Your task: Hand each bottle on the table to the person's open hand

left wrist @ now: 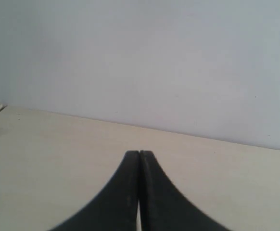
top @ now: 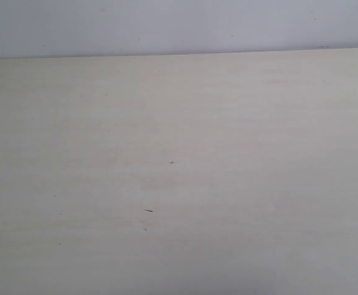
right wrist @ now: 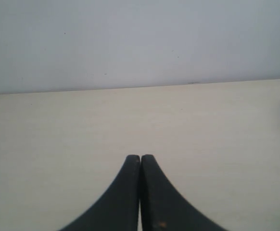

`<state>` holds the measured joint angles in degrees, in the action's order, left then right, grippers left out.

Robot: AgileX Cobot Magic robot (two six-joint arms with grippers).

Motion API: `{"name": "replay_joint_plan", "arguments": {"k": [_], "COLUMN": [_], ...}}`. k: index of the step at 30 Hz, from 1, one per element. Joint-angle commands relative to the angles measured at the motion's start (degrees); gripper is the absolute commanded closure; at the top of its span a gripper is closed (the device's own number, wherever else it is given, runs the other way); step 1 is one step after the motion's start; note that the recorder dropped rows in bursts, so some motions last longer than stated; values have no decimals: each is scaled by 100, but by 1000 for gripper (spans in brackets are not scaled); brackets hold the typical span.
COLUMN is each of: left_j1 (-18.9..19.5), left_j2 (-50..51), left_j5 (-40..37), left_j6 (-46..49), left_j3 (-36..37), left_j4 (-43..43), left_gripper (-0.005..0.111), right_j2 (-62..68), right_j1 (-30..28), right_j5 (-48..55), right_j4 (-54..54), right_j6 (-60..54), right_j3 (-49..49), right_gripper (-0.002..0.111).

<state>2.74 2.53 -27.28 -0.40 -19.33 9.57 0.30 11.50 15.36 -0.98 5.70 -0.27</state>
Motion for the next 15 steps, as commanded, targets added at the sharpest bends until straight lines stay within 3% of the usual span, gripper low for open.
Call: {"name": "replay_joint_plan", "arguments": {"k": [1,15], "left_j1": [17,17], "left_j2": [-253,-253], "left_j5": [281,1158], "left_j6": [40,40], "left_j3": [549,1737], "left_j4": [-18,-64], "left_gripper": [107,107], "right_j2": [-30,-30], "right_j1": [-33,-33], "right_j5": [-40,-40], "right_j4": [-43,-43], "right_j6": [-2,-2], "right_j3": [27,27], "right_gripper": [108,108]}}
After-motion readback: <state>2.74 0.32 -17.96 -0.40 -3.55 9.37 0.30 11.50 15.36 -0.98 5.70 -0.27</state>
